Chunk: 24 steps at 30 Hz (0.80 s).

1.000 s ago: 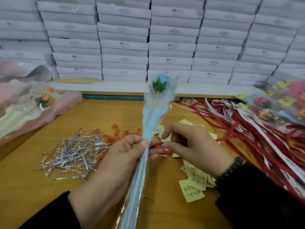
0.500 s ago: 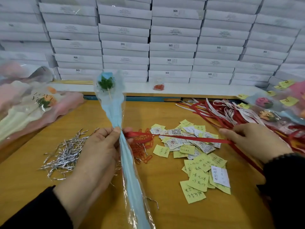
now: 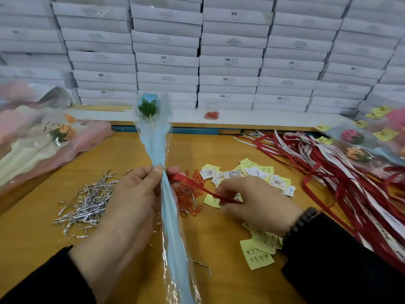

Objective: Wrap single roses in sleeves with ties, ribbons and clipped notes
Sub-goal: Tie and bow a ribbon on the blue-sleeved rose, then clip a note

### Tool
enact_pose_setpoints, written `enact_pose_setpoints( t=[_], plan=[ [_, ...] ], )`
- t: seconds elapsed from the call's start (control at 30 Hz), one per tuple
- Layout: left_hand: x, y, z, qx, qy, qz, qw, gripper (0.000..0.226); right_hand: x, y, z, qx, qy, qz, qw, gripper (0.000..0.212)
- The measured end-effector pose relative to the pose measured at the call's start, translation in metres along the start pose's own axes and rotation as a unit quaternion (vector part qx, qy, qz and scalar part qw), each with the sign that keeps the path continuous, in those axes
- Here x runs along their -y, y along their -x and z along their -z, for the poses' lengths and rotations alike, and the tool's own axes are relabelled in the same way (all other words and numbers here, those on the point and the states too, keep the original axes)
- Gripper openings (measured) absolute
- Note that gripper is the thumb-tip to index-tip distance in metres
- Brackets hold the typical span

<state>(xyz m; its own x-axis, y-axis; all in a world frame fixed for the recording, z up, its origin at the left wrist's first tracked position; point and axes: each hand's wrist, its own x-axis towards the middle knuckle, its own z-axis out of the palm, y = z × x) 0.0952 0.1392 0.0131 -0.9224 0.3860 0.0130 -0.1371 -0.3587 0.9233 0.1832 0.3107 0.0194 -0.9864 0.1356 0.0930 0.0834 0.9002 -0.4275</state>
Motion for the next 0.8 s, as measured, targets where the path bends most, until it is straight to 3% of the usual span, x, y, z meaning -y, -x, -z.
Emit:
enact_pose_setpoints(
  t=[0.07, 0.2, 0.37, 0.57, 0.8],
  plan=[
    [-0.002, -0.001, 0.002, 0.002, 0.006, 0.001, 1.0, 0.018, -0.003, 0.001, 0.0, -0.007, -0.011, -0.021, 1.0, 0.008],
    [-0.005, -0.006, 0.008, -0.015, 0.023, -0.001, 1.0, 0.018, -0.011, 0.005, 0.017, -0.011, -0.175, -0.065, 0.982, 0.008],
    [-0.004, -0.009, 0.011, -0.023, 0.003, 0.004, 1.0, 0.021, -0.014, 0.012, 0.033, -0.016, -0.271, -0.096, 0.958, 0.01],
    [-0.001, 0.001, 0.002, -0.021, -0.125, -0.012, 0.992, 0.024, 0.001, 0.006, 0.016, -0.017, -0.32, -0.145, 0.936, 0.023],
    [0.007, 0.021, -0.016, 0.065, -0.068, 0.003, 0.996, 0.015, 0.027, 0.004, -0.003, -0.027, -0.361, -0.117, 0.925, 0.023]
  ],
)
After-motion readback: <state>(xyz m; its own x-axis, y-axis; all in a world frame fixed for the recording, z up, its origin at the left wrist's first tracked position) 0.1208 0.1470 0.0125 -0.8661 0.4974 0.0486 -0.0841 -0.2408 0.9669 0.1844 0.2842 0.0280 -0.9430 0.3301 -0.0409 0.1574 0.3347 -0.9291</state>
